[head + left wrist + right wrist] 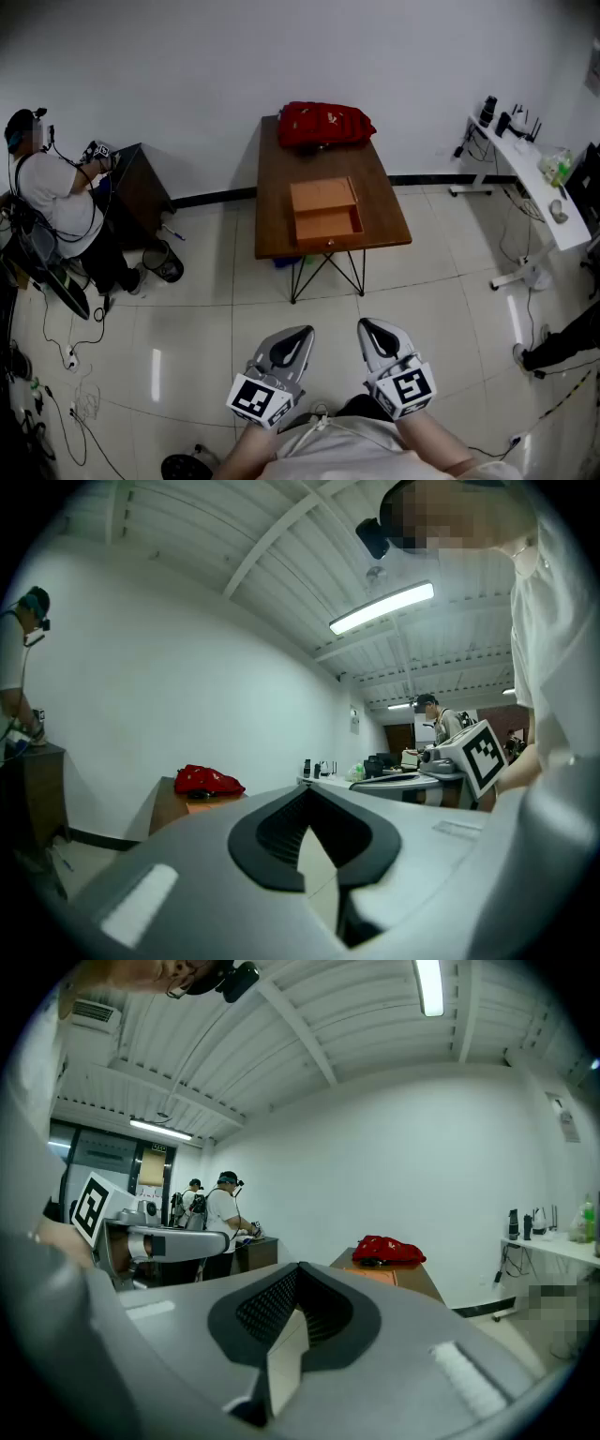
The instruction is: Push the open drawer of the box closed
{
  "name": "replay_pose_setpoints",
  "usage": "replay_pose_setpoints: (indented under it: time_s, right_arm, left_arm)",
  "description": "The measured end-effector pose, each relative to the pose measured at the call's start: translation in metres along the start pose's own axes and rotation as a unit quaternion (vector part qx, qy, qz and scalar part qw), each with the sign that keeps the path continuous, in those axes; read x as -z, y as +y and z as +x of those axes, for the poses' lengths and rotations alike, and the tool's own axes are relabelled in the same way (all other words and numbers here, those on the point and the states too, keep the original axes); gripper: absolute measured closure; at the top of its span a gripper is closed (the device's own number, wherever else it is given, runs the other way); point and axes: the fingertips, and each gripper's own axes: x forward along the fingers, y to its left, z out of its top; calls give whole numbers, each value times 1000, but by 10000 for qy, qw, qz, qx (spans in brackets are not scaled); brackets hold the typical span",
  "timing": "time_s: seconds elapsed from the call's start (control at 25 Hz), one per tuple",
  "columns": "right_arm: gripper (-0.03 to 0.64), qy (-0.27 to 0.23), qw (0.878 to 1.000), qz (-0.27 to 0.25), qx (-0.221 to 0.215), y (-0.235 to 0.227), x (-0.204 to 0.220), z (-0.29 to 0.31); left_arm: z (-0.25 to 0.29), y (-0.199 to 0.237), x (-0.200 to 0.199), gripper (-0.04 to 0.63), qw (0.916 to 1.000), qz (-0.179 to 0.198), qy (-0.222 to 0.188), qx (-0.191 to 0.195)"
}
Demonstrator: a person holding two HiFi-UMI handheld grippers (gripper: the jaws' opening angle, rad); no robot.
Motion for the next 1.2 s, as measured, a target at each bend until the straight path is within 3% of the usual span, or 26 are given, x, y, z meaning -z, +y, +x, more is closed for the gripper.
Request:
replay_pose_setpoints:
  time_s: [0.24,0.56,0.96,1.2]
  right_arm:
    - [611,234,9996,145,-58,6,18,21]
    - [611,273,9992,289,-78,-24,30,61]
    - [611,337,9988,341,-81,-130,25,151]
    - [611,485,9979,289,-327,-189,22,209]
  left_arm:
    - [-4,24,17,589,9997,-169,88,-134]
    - [26,62,31,589,9994,-145,195,-244]
    - [140,135,28,589,9987,-93,292,-404]
    - [206,181,28,589,9970,-209,391,-642]
